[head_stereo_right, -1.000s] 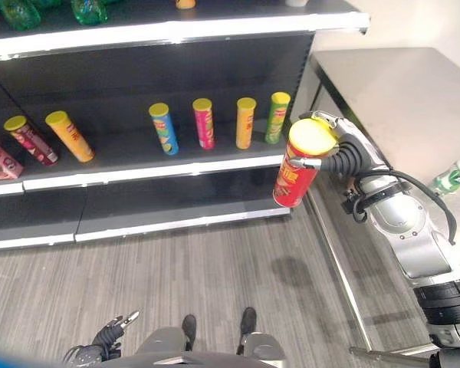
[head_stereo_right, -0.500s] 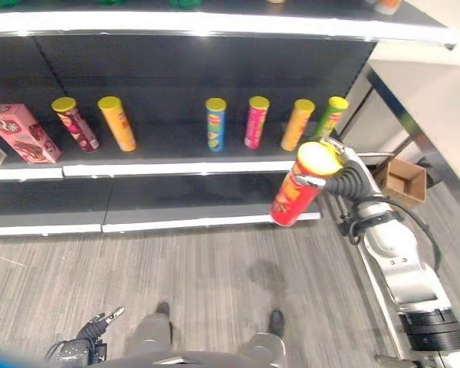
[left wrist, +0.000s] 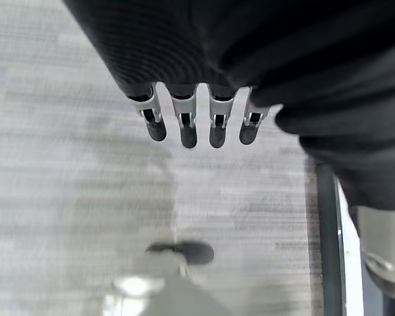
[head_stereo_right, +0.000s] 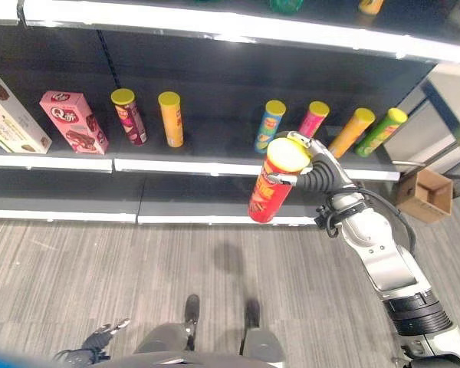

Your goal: Put the goods on the table back onto the shelves and tidy them up.

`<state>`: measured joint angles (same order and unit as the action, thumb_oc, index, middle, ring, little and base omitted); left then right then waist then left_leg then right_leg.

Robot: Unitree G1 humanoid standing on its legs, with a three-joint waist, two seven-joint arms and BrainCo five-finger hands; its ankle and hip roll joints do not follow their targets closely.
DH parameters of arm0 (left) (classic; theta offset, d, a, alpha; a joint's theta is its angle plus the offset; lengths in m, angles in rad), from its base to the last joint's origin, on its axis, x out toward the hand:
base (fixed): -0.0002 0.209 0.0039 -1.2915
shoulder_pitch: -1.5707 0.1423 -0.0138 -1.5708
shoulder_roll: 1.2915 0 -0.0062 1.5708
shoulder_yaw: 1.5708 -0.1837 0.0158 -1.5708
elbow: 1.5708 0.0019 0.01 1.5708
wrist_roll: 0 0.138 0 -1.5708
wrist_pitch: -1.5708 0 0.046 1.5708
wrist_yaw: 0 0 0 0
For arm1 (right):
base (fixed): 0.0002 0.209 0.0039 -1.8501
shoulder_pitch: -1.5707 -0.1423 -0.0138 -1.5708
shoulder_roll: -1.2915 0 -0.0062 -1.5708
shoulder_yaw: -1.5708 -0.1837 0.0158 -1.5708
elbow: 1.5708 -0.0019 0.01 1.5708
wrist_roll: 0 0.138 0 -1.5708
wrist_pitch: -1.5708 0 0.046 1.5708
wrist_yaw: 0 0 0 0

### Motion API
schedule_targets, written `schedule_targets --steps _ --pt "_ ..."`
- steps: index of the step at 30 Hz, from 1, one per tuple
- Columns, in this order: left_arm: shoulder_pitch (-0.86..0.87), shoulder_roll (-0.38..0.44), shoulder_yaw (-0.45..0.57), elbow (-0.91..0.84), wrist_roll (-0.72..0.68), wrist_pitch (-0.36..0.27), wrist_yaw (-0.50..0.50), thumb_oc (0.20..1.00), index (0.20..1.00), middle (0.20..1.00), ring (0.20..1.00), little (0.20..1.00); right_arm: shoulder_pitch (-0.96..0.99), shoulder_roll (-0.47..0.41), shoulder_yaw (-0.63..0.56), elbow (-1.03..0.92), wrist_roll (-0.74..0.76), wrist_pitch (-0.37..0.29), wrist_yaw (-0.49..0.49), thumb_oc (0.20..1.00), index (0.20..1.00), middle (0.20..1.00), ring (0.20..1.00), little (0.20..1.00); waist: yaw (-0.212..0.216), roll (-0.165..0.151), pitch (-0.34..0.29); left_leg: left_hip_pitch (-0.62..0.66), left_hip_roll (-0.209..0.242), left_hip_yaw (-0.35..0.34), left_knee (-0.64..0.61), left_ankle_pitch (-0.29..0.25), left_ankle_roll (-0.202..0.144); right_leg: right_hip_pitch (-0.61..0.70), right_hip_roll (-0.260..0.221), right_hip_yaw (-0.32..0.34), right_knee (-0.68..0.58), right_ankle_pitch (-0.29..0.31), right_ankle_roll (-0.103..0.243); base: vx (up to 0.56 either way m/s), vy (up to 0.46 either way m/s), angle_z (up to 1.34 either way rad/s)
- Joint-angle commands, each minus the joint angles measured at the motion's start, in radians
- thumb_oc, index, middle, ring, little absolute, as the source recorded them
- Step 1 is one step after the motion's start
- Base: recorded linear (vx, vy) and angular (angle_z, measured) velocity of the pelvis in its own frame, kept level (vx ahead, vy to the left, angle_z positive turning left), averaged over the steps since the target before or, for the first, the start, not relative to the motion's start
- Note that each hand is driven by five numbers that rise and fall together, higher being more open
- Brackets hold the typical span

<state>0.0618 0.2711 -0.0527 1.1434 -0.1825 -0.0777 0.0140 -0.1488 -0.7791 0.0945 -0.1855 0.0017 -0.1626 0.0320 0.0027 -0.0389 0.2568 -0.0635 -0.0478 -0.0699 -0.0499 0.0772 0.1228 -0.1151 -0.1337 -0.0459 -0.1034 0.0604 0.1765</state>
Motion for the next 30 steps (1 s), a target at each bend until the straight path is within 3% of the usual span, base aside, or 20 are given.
schedule_targets --steps 1,6,12,23,25,30 --pt "-0.016 0.066 0.004 -0.040 -0.019 -0.010 -0.001 1.000 1.000 1.000 1.000 1.000 -0.119 -0.034 -0.020 0.009 0.052 -0.030 -0.033 0.200 0.200 0.200 0.200 0.200 0.014 -0.019 0.026 0.029 0.052 -0.043 0.058 -0.111 -0.166 -0.056 0.001 0.020 0.076 0.008 0.013 0.12 -0.104 0.72" --pt "-0.013 0.069 0.007 -0.036 -0.024 -0.009 0.003 1.000 1.000 1.000 1.000 1.000 -0.135 -0.033 -0.007 0.020 0.042 -0.024 -0.041 0.200 0.200 0.200 0.200 0.200 0.019 -0.035 0.032 0.037 0.018 -0.097 0.077 -0.140 -0.171 -0.041 -0.013 0.012 0.051 0.034 0.012 0.12 -0.143 0.73" --pt "0.028 0.044 -0.019 -0.055 -0.042 -0.001 0.014 1.000 1.000 1.000 1.000 1.000 -0.180 -0.029 0.023 0.065 0.001 -0.010 -0.088 0.200 0.200 0.200 0.200 0.200 0.034 -0.014 0.009 0.039 0.065 -0.132 0.055 -0.137 -0.198 -0.014 0.001 -0.037 0.064 0.006 -0.007 0.16 -0.194 0.37" --pt "0.026 0.020 -0.101 -0.093 -0.056 -0.004 0.051 1.000 1.000 1.000 1.000 1.000 -0.406 0.056 0.109 0.298 -0.200 0.035 -0.316 0.200 0.200 0.200 0.200 0.200 0.081 0.058 0.020 0.012 0.113 -0.173 0.018 -0.099 -0.235 -0.003 0.000 -0.156 0.123 -0.077 -0.034 0.07 -0.114 0.29" --pt "0.012 0.021 -0.146 -0.107 -0.070 -0.012 0.072 1.000 1.000 1.000 1.000 1.000 -0.529 0.085 0.136 0.436 -0.261 0.066 -0.436 0.200 0.200 0.200 0.200 0.200 0.108 0.092 0.029 -0.004 0.117 -0.190 0.001 -0.081 -0.241 -0.013 -0.008 -0.187 0.156 -0.101 -0.039 0.03 -0.092 0.32" --pt "-0.003 0.026 -0.205 -0.151 -0.097 -0.028 0.093 1.000 1.000 1.000 1.000 1.000 -0.696 0.069 0.172 0.651 -0.273 0.091 -0.552 0.200 0.200 0.200 0.200 0.200 0.135 0.134 0.053 -0.030 0.117 -0.213 -0.006 -0.064 -0.246 -0.042 -0.017 -0.213 0.208 -0.129 -0.042 -0.01 -0.050 0.31"
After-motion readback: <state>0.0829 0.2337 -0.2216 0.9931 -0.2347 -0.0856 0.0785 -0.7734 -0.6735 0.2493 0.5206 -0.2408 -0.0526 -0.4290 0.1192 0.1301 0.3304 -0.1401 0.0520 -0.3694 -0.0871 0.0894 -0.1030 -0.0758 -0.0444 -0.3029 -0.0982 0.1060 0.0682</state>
